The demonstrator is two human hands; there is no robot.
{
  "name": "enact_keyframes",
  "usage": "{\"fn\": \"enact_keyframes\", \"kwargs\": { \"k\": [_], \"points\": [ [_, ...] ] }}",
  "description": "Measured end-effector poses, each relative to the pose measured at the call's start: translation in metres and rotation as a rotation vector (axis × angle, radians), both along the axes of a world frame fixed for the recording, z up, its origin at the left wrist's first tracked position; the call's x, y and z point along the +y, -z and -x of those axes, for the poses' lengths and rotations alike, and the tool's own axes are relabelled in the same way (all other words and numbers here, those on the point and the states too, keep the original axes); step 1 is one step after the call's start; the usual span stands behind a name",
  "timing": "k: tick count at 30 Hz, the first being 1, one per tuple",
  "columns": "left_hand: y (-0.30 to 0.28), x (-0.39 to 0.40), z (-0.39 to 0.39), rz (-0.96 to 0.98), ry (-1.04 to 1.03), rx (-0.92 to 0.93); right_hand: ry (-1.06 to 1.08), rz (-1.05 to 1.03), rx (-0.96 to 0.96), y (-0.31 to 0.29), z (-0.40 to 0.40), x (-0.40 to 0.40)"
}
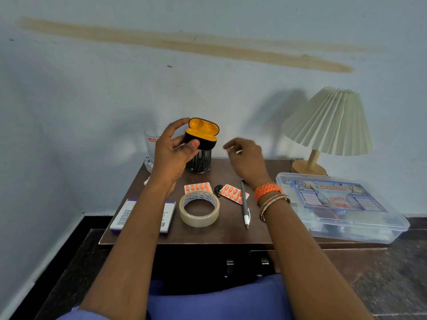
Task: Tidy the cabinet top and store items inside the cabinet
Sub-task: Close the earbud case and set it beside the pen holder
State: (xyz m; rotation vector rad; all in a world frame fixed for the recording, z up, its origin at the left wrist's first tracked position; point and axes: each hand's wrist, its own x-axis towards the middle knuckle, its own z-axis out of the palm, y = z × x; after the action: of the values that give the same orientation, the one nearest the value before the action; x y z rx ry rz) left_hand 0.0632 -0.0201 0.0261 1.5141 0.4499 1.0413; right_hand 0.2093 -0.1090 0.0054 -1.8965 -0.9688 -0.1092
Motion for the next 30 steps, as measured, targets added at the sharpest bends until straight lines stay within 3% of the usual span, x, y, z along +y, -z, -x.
{"fn": "enact_keyframes", "kwargs": {
  "k": [3, 5, 15, 21, 24, 30],
  "points": [
    [0.001, 0.0, 0.0, 0.006, -0.01, 0.002, -0.087, 0.383, -0.043, 0.021, -0.004, 0.009],
    [0.0, 0.001, 0.001, 0.002, -0.017, 0.009, -0.111, 0.52, -0.037, 0.03, -0.004, 0.014],
    [0.003, 0.002, -0.001, -0.009, -0.027, 0.056, -0.162, 0.768, -0.125, 0.051, -0.011, 0.021],
    [0.003, 0.001, 0.0, -0.015, -0.057, 0.08, -0.145, 0.753, -0.159, 0.052, -0.009, 0.022],
    [0.004, 0.001, 0.0, -0.02, -0.087, 0.085, -0.18, 0.666, -0.076, 0.045, -0.013, 0.017],
    [0.003, 0.002, 0.0, -0.013, -0.136, 0.093, -0.16, -0.031, 0.116, -0.005, -0.006, -0.012]
  ]
}}
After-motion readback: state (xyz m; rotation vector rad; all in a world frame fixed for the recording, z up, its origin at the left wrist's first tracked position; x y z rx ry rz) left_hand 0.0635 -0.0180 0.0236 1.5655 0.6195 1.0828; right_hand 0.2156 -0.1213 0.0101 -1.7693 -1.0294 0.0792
